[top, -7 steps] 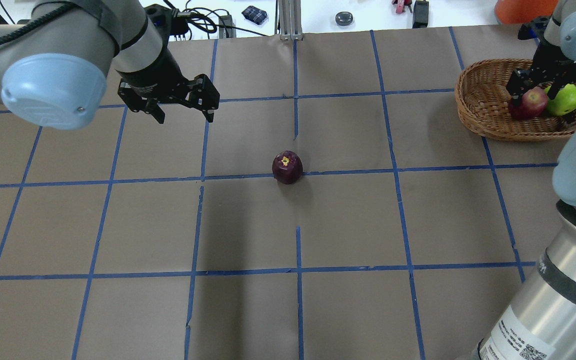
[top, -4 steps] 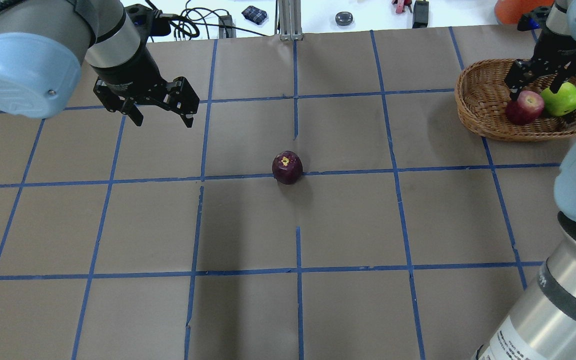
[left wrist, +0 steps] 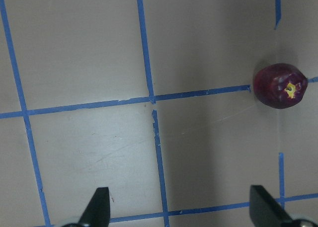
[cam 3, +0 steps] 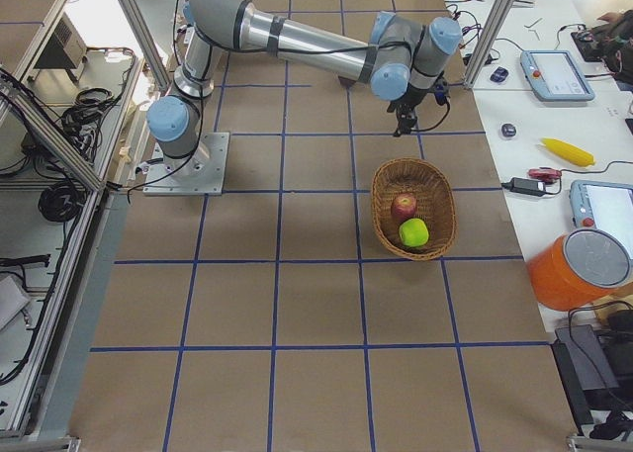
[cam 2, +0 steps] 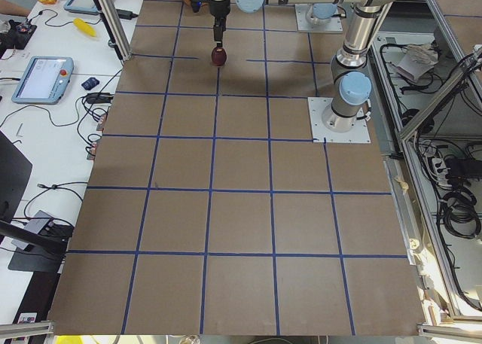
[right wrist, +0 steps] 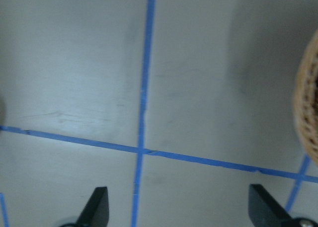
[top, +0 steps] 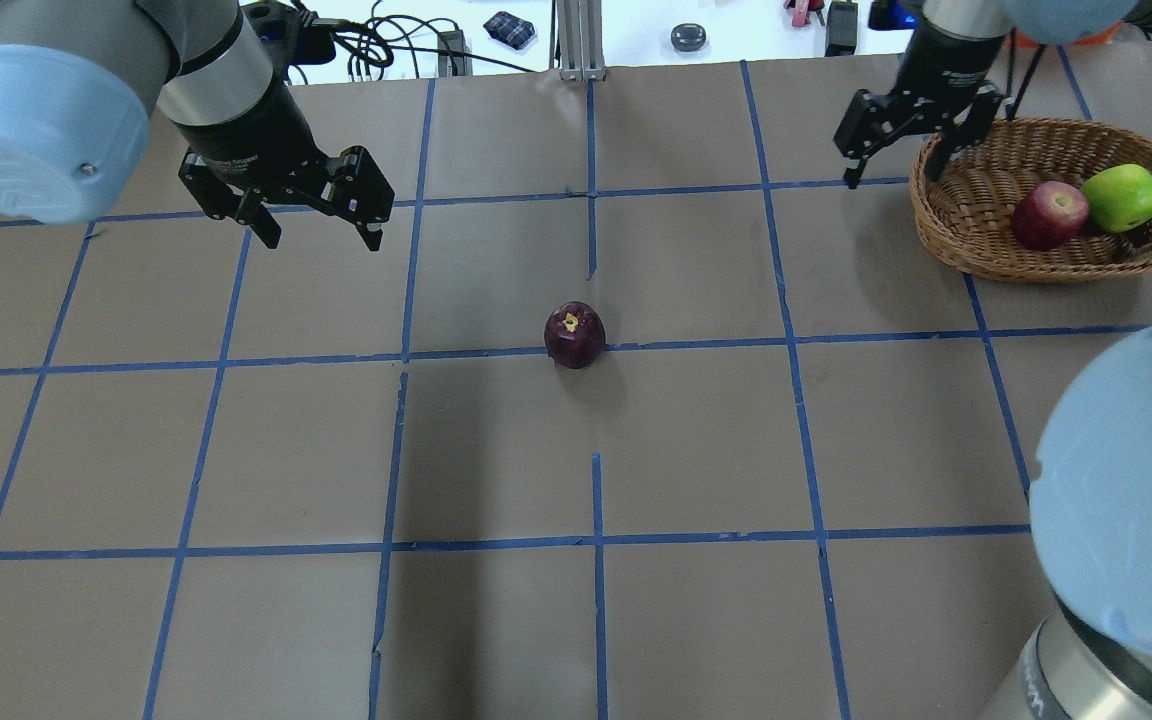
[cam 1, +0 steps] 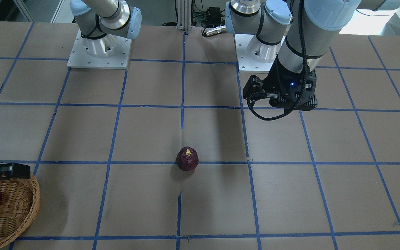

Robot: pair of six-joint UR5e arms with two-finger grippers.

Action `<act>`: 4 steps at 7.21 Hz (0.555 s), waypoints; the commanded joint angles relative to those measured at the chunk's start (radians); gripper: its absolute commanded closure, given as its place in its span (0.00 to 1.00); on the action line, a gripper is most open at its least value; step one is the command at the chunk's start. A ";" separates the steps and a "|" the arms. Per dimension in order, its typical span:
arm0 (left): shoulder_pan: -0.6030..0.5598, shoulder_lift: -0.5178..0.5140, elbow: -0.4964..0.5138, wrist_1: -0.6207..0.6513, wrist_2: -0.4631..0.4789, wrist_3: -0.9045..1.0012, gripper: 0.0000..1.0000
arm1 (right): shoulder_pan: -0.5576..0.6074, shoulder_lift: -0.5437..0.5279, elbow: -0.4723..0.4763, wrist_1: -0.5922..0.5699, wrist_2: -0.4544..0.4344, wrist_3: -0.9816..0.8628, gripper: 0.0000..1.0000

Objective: Put all apples into basket
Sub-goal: 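Reach the right gripper to the dark purple apple and grasp it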

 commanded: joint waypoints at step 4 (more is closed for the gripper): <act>0.000 0.002 0.001 -0.002 0.006 -0.001 0.00 | 0.350 0.019 0.089 -0.118 0.046 0.639 0.00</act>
